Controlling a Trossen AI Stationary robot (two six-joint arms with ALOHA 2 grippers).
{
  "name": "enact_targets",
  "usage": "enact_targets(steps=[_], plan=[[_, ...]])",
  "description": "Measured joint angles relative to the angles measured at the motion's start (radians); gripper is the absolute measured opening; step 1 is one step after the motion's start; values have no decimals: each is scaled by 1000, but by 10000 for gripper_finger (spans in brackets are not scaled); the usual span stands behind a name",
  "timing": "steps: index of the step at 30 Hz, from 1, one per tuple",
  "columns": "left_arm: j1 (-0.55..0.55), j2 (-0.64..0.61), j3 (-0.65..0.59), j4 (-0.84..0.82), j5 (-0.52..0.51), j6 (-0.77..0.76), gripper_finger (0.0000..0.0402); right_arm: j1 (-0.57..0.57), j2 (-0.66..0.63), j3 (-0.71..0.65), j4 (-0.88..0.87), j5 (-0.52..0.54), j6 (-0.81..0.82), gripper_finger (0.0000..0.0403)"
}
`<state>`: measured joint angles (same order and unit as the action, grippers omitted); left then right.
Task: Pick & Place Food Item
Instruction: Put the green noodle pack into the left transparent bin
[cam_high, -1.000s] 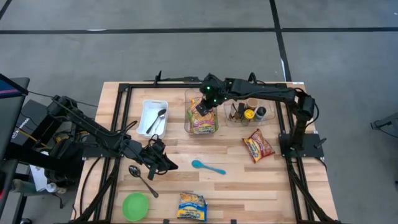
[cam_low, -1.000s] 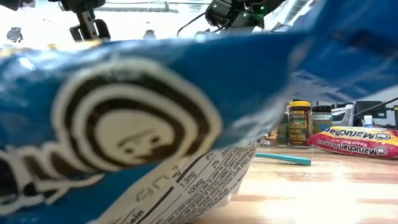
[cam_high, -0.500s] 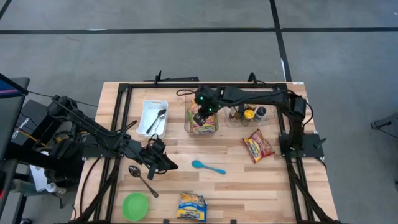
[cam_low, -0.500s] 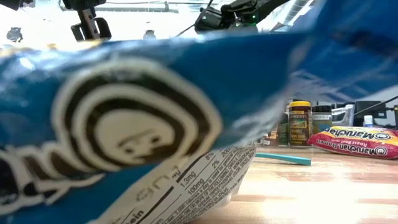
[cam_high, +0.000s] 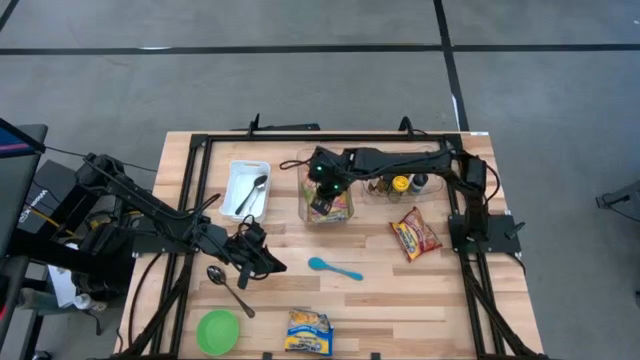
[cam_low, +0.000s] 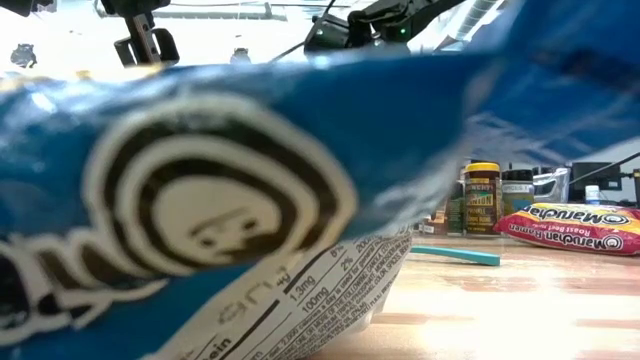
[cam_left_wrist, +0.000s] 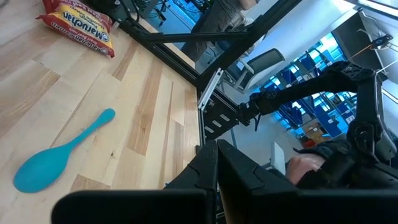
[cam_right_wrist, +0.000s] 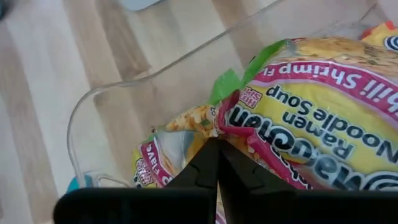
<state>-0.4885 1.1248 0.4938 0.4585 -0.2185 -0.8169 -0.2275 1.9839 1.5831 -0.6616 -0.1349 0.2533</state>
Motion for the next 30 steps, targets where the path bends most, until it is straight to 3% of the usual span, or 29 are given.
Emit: enact_targets(steps=[15,18,30], plan=[[0,0,0,6,1,0,0,-25,-8,-1,133,31,32,0],[0,0,0,6,1,0,0,-37,-7,-1,126,81,35,0],[0,0,0,6,5,0,0,-55,1,0,65,84,24,0]])
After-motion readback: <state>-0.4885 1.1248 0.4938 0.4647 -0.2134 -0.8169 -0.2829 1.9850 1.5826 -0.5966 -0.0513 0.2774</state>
